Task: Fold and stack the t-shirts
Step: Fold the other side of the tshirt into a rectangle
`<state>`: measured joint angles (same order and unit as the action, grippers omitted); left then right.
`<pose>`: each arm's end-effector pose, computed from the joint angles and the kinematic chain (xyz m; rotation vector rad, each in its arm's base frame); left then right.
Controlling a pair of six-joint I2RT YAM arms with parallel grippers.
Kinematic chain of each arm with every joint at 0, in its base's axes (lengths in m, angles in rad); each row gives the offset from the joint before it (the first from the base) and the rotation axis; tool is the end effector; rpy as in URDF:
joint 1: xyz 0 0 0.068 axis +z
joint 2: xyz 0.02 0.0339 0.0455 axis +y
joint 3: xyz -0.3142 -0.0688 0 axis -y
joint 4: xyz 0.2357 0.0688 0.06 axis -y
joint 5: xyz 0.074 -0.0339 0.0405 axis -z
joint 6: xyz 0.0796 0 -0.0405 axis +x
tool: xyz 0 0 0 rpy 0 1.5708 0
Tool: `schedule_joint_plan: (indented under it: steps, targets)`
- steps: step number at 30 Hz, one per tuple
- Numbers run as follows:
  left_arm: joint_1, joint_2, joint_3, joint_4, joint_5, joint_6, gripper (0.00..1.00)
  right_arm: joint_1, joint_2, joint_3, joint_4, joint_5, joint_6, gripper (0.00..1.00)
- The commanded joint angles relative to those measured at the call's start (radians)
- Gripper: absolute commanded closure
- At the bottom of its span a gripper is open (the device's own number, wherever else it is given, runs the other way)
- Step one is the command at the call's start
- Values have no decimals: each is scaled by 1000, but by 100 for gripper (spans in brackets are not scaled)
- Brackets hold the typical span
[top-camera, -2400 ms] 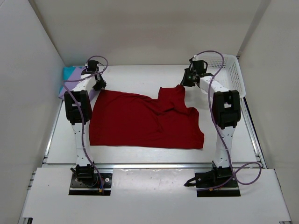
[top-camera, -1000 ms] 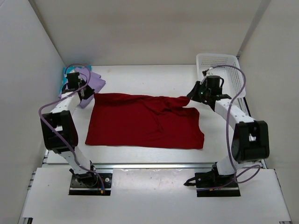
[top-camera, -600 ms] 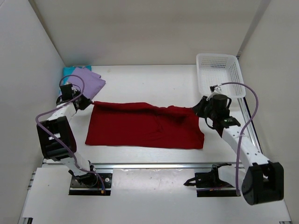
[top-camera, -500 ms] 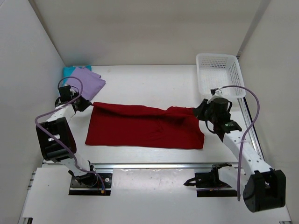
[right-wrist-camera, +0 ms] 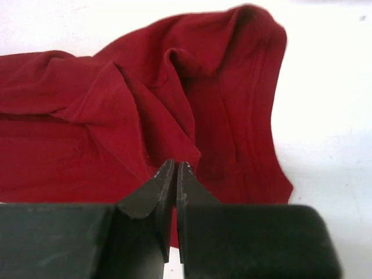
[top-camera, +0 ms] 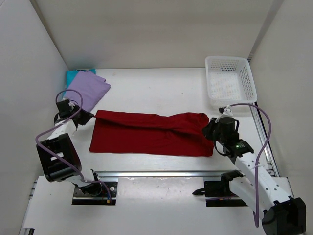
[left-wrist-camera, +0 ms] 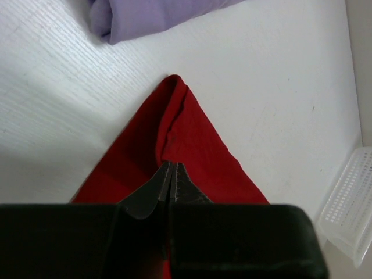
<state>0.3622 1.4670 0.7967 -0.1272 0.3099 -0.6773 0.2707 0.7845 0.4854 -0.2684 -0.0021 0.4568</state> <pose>0.3023 0.0886 0.2194 -1.0487 2.1368 -0.5182 0.1638 0.0456 0.2408 0.2003 2.1595 0.4253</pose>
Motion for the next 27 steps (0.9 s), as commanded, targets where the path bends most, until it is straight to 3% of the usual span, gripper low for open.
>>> schedule_joint_plan:
  steps: [1, 4, 8, 9, 13, 15, 17, 19, 22, 25, 27]
  targets:
    - [-3, -66, -40, 4, -20, 12, 100, 30, -37, -36, -22, 70, 63, 100]
    - [35, -56, -82, 34, 7, -11, 98, 42, -42, -74, -19, 24, 117, 100]
    - [50, -46, -99, 53, 55, -42, 64, -57, -47, -158, 6, -102, 163, 100]
    - [55, -59, -97, 61, 61, -57, 61, -89, -60, -172, 11, -128, 163, 98]
    - [69, -128, -140, 162, 107, -157, 69, -76, -103, -182, -31, -109, 157, 81]
    - [25, -149, -114, 169, 95, -144, 70, -35, -126, -157, -77, -47, 143, 64]
    - [-89, -165, -79, 150, 68, -102, 68, -10, -151, -128, -89, 26, 131, 59]
    - [-201, -189, -36, 127, -15, -50, 69, 25, -137, -93, -55, 45, 131, 65]
    - [-461, -195, -30, 80, -133, 21, 67, 80, 8, -45, 73, -25, 112, 99]
    - [-555, -177, -74, 118, -154, 24, 68, 152, 218, 56, 173, -56, 30, 100]
    - [-546, -172, -109, 159, -154, 12, 69, 148, 315, 145, 196, -84, -7, 96]
